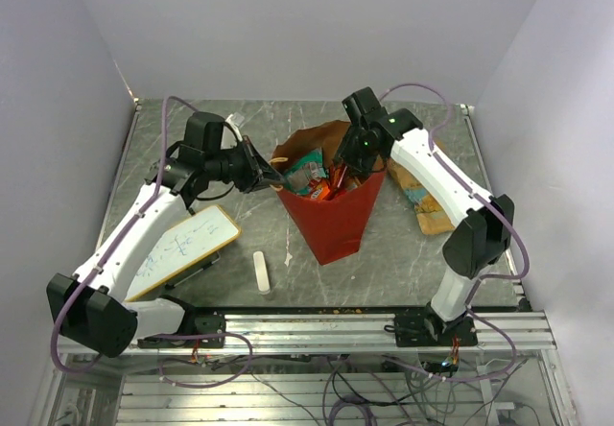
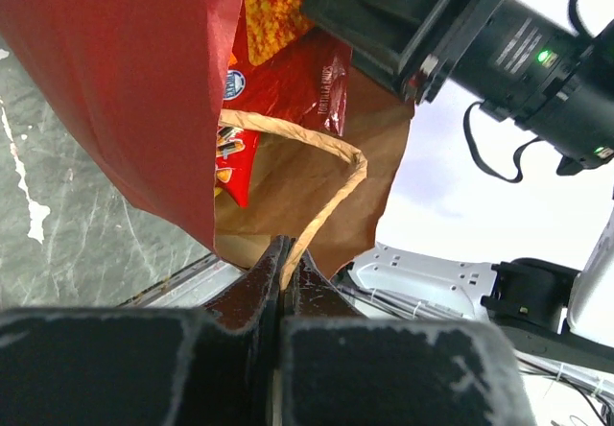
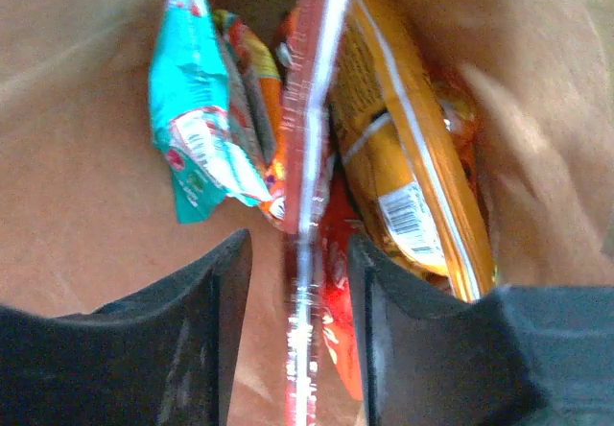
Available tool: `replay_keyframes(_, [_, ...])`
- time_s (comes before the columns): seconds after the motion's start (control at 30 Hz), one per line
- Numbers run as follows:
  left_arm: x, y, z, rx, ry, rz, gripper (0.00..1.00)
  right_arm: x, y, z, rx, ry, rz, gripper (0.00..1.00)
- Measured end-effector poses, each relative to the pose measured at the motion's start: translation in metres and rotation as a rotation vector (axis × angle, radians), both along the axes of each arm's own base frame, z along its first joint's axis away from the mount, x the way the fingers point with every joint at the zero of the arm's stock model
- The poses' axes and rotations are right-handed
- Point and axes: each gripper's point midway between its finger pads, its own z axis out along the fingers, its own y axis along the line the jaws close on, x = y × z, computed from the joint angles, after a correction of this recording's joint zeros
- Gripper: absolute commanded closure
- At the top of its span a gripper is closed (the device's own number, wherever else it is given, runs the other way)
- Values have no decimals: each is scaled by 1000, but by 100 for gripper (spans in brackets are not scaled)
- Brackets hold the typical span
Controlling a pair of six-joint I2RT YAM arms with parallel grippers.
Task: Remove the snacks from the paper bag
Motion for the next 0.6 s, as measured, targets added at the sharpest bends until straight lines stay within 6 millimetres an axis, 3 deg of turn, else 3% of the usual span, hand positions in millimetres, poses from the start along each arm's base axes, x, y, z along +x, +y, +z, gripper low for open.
replay_keyframes(0.07, [-2, -2, 0, -2, -1, -9, 93, 8, 7, 7, -1, -19, -8, 74])
replay_keyframes(0.17, [-4, -3, 2, 0, -15, -18, 93, 11, 15, 16, -2, -47, -9, 98])
replay_keyframes(0.2, [-4, -3, 3, -1, -23, -18, 93, 10, 16, 18, -1, -55, -6, 100])
replay_keyframes(0.37, [-14, 3, 15, -17, -74, -2, 93, 6, 21, 33, 13, -74, -22, 100])
replay_keyframes(0.6, [-9, 3, 31, 6, -130, -17, 93, 13, 29, 89, 122, -184, -37, 100])
